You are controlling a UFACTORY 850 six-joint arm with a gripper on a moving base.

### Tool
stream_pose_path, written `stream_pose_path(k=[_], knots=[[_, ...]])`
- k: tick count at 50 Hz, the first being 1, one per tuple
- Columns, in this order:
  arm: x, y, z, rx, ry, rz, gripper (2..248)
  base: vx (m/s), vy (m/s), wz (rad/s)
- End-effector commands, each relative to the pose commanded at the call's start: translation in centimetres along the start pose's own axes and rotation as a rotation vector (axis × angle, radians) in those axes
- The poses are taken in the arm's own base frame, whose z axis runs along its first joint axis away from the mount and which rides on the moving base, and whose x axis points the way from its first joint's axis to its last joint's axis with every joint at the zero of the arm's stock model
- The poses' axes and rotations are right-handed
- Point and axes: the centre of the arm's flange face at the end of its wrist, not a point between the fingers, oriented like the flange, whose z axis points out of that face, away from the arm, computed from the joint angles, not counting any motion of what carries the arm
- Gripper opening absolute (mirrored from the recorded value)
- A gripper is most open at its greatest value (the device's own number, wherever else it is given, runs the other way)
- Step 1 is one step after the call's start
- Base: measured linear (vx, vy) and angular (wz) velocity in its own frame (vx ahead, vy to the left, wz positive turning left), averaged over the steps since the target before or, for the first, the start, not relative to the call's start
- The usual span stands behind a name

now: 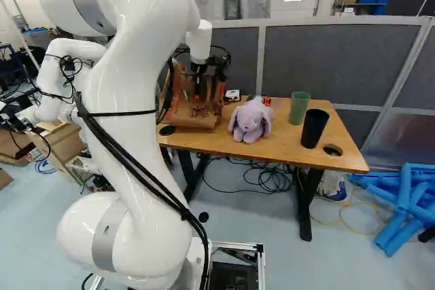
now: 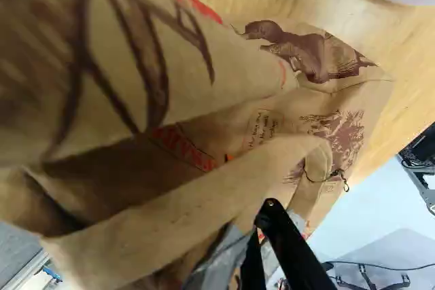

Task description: Pick up the bag on the ground and place it on the table

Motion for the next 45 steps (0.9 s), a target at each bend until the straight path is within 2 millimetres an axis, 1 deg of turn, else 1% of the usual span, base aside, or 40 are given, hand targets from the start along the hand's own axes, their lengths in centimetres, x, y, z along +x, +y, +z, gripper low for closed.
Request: stream_pose_path(k=[4,5,9,10,14,15,19,20,25,26,30,31,45], knots=[[0.0,0.0,0.0,0.0,0.0,0.0,60,0.0,0.0,0.0],[0.0,0.0,0.0,0.0,0.0,0.0,94,0.0,0.0,0.0],[0.0,0.0,0.0,0.0,0.0,0.0,94,0.0,0.0,0.0],[0.0,0.0,0.0,0.0,0.0,0.0,129,0.0,0.0,0.0],[-0.1,0.0,-0.2,0.003,0.001,-0.001,129,0.0,0.0,0.0],[-0.1,0.0,-0.3,0.005,0.001,-0.001,166,0.0,0.0,0.0],[-0.2,0.0,-0.8,0.011,0.002,-0.003,166,0.0,0.0,0.0],[-0.3,0.0,-0.9,0.013,0.002,-0.004,203,0.0,0.0,0.0],[-0.4,-0.1,-1.6,0.023,0.004,-0.006,203,0.0,0.0,0.0],[-0.5,-0.1,-1.8,0.025,0.004,-0.007,239,0.0,0.0,0.0],[-0.6,-0.1,-2.3,0.033,0.006,-0.009,239,0.0,0.0,0.0],[-0.7,-0.1,-2.5,0.035,0.006,-0.01,247,0.0,0.0,0.0],[-1.2,-0.1,-4.5,0.065,0.012,-0.018,247,0.0,0.0,0.0]])
